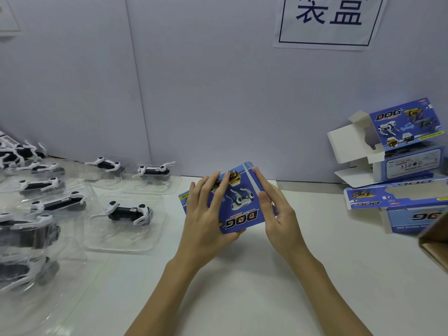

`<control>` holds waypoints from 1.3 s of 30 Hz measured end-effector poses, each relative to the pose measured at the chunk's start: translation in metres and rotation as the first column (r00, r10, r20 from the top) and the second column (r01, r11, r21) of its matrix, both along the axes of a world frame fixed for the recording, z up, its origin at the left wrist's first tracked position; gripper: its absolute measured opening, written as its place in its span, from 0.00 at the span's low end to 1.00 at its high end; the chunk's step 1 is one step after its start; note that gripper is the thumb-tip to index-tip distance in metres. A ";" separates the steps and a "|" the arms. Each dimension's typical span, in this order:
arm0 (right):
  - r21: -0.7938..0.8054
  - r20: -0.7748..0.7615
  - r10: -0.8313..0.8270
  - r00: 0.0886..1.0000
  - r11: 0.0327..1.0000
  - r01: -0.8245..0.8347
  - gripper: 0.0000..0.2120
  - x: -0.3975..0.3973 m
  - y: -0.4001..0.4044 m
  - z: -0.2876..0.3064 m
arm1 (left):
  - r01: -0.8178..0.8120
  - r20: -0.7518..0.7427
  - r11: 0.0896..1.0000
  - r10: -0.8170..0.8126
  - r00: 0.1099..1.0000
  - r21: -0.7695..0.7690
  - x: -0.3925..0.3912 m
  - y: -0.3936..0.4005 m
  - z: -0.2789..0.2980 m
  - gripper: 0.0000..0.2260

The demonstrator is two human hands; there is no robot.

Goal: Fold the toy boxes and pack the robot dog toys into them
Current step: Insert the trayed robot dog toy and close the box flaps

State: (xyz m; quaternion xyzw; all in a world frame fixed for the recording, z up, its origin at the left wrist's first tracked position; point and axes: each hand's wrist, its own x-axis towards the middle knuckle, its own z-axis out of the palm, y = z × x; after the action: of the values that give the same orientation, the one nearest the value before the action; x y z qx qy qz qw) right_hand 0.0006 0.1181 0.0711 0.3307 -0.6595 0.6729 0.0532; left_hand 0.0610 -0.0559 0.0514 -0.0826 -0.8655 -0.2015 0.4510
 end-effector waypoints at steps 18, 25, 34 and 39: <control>-0.040 0.022 0.072 0.997 0.997 -0.071 0.25 0.002 0.005 0.000 | 0.017 0.032 0.999 -0.018 0.999 0.038 0.005 -0.008 0.006 0.51; -0.006 -0.027 0.055 0.998 0.998 -0.056 0.25 0.002 -0.001 -0.004 | -0.003 0.024 0.999 0.002 1.000 0.040 0.005 -0.007 0.006 0.50; -0.006 -0.009 0.146 0.989 0.989 -0.146 0.25 0.008 0.001 0.002 | -0.008 -0.027 1.000 0.008 1.000 0.008 0.009 0.000 0.006 0.38; 0.027 -0.007 0.116 0.993 0.993 -0.116 0.22 0.008 0.005 0.008 | -0.011 -0.083 1.000 0.010 0.997 -0.016 0.012 0.004 0.009 0.30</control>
State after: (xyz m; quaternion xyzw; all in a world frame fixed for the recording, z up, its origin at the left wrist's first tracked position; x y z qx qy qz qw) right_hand 0.0090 0.1231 0.0794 0.3721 -0.6479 0.6646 0.0125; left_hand 0.0725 -0.0515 0.0600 -0.0901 -0.8482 -0.1882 0.4867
